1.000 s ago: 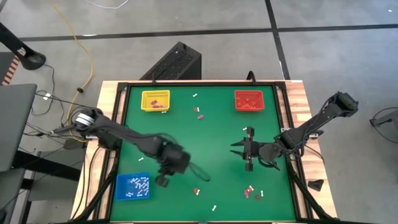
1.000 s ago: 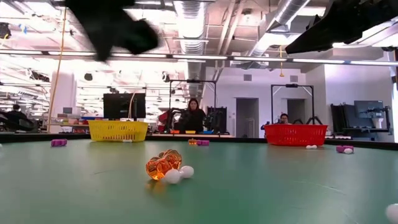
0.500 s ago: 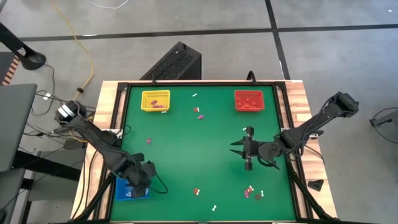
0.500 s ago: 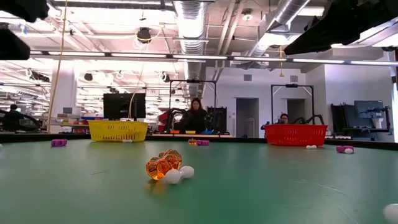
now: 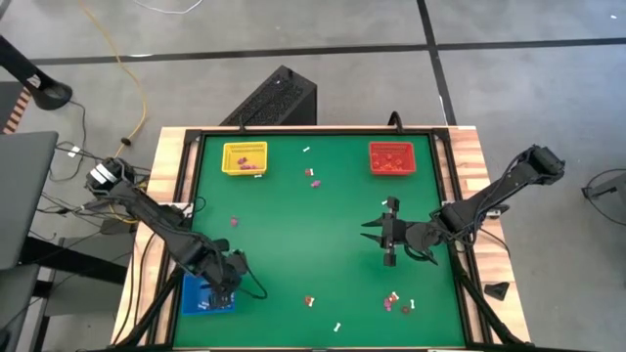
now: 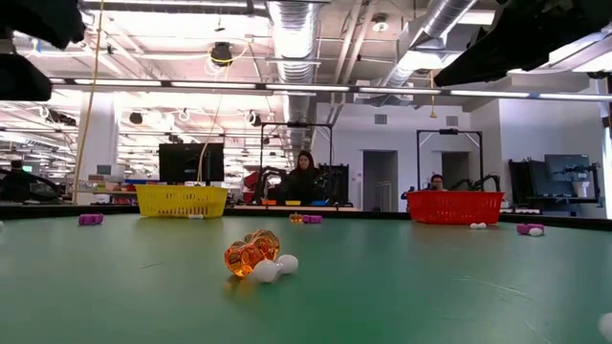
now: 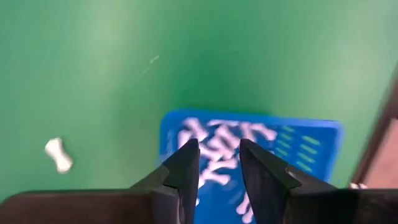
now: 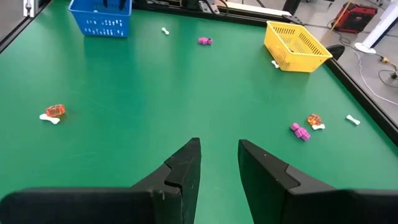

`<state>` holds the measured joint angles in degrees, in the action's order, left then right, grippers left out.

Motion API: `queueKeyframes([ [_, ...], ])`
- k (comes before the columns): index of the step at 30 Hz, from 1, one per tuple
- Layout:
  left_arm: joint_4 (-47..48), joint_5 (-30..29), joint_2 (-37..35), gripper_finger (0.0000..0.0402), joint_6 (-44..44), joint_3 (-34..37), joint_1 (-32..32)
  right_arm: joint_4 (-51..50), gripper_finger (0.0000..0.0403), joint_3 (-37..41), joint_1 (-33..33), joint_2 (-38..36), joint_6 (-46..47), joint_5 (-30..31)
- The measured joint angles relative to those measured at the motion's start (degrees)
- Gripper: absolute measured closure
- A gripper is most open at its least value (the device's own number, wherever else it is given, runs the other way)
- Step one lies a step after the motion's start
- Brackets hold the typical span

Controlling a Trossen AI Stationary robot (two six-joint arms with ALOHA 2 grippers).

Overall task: Sort Halloween decoration
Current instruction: Put the white bone toy into the blue bin

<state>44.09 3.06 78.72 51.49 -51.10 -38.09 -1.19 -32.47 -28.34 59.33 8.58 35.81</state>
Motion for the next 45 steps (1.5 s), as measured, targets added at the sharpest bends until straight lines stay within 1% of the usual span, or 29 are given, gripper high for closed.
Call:
queueKeyframes([
  [1, -1.3, 0.61, 0.0, 0.0296, -2.32, -0.02, 0.77, 0.0, 0.0265, 0.0, 0.0, 0.0, -0.02, 0.0],
  [3, -5.22, 0.02, 0.0, 0.0295, -7.72, -0.02, 2.84, 0.01, 0.0265, 0.0, 0.0, 0.0, -0.02, 0.0],
  [5, -9.91, -3.03, 0.0, 0.0295, -15.68, -0.07, 5.15, 0.0, 0.0265, 0.0, 0.0, 0.0, -0.03, 0.0],
  [8, -17.91, -9.83, 0.0, 0.0297, -30.35, -0.09, 9.4, 0.0, 0.0265, 0.0, 0.0, 0.0, -0.02, 0.0],
  [10, -23.51, -13.23, 0.0, 0.0299, -40.19, -0.1, 12.9, 0.0, 0.0265, 0.0, 0.0, 0.0, 0.0, 0.0],
  [12, -28.38, -14.88, 0.0, 0.0301, -48.72, -0.1, 17.08, 0.0, 0.0265, 0.0, 0.0, 0.0, 0.0, 0.0],
  [14, -32.42, -15.89, 0.0, 0.0304, -53.76, -0.1, 22.66, 0.0, 0.0265, 0.0, 0.0, 0.0, 0.01, 0.0],
  [15, -34.27, -16.2, 0.02, 0.0306, -54.5, -0.1, 25.89, 0.0, 0.0265, 0.0, 0.0, 0.0, 0.02, 0.0],
  [17, -37.71, -17.3, 0.44, 0.031, -53.22, -0.12, 33.41, 0.0, 0.0265, 0.0, 0.0, 0.0, 0.04, 0.0],
  [20, -42.08, -16.38, 2.33, 0.0316, -45.64, -0.15, 45.45, -0.04, 0.0265, 0.0, 0.0, 0.0, 0.04, 0.0],
  [22, -46.15, -14.32, 4.6, 0.0319, -39.73, -0.16, 53.1, -0.09, 0.0265, 0.0, 0.0, 0.0, 0.03, 0.0],
  [24, -48.69, -12.18, 7.28, 0.0319, -36.14, -0.58, 59.75, -0.33, 0.0265, 0.0, -0.02, 0.0, 0.02, 0.0],
  [26, -49.84, -8.13, 11.13, 0.0319, -35.82, -3.35, 65.19, -0.93, 0.0265, -0.02, -0.02, 0.0, 0.02, 0.0],
  [28, -48.17, -3.89, 15.77, 0.0319, -36.57, -7.28, 69.06, -1.75, 0.0265, -0.02, -0.02, 0.0, 0.14, -0.02],
  [31, -41.02, -0.34, 24.11, 0.0319, -37.71, -15.22, 72.14, -3.11, 0.0265, -0.02, -0.09, 0.0, 0.59, -0.07],
  [33, -35.31, -0.27, 29.3, 0.0319, -38.94, -21.28, 73.27, -4.1, 0.0265, -0.02, -0.13, 0.0, 1.07, -0.09],
  [38, -22.45, -1.01, 39.71, 0.0318, -46.61, -35.61, 73.91, -6.92, 0.0265, -0.02, -0.17, 0.0, 2.6, -0.09],
  [41, -19.25, -0.93, 44.02, 0.0318, -49.04, -41.45, 73.26, -7.83, 0.0265, -0.02, -0.15, 0.0, 2.97, -0.07],
  [45, -17.4, -1.64, 47.92, 0.0318, -52.62, -46.07, 72.37, -8.12, 0.0265, -0.02, -0.15, 0.0, 3.14, -0.09],
])
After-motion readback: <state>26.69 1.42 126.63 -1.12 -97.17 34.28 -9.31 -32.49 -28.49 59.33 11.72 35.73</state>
